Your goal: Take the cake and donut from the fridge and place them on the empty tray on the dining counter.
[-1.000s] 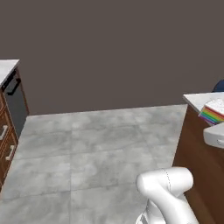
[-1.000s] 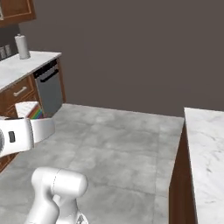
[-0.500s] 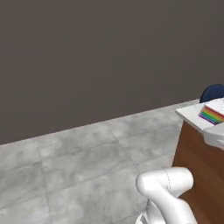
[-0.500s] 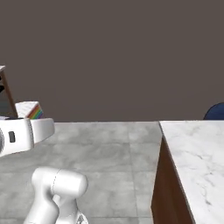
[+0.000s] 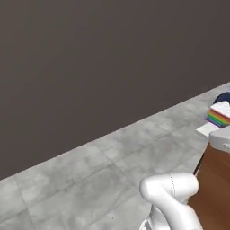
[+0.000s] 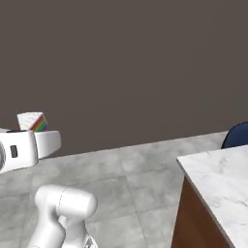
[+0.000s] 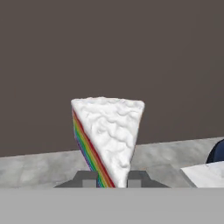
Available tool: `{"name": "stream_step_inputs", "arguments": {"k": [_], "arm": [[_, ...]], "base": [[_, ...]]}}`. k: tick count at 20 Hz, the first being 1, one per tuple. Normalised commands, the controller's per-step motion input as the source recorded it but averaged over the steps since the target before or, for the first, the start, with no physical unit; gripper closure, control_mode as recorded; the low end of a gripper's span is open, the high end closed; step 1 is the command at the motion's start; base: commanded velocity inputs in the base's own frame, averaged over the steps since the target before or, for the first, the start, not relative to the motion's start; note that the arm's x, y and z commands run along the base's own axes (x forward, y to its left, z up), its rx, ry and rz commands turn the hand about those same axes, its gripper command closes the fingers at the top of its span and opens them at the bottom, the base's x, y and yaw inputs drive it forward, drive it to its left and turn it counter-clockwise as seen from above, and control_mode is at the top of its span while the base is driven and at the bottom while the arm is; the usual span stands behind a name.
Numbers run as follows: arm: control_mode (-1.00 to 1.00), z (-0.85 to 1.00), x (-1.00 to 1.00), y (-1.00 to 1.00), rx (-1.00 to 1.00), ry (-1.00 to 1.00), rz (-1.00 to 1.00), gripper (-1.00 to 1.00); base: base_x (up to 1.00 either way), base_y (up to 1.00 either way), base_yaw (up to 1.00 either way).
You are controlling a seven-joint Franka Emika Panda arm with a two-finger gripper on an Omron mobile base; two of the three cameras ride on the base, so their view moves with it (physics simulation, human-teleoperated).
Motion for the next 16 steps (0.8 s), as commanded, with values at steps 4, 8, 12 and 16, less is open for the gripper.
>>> {"name": "stream_step_inputs", "arguments": {"k": [4, 8, 12, 16], "arm": [[1.0, 0.0, 0.0, 0.0, 0.0, 0.0, 0.0, 1.0], [1.0, 0.0, 0.0, 0.0, 0.0, 0.0, 0.0, 1.0], [1.0, 0.0, 0.0, 0.0, 0.0, 0.0, 0.0, 1.0], [1.0, 0.0, 0.0, 0.0, 0.0, 0.0, 0.0, 1.0]], "base": [[1.0, 0.71, -0.54], [1.0, 0.52, -0.63], [1.0, 0.74, -0.65], [1.0, 0.89, -0.66]]}}
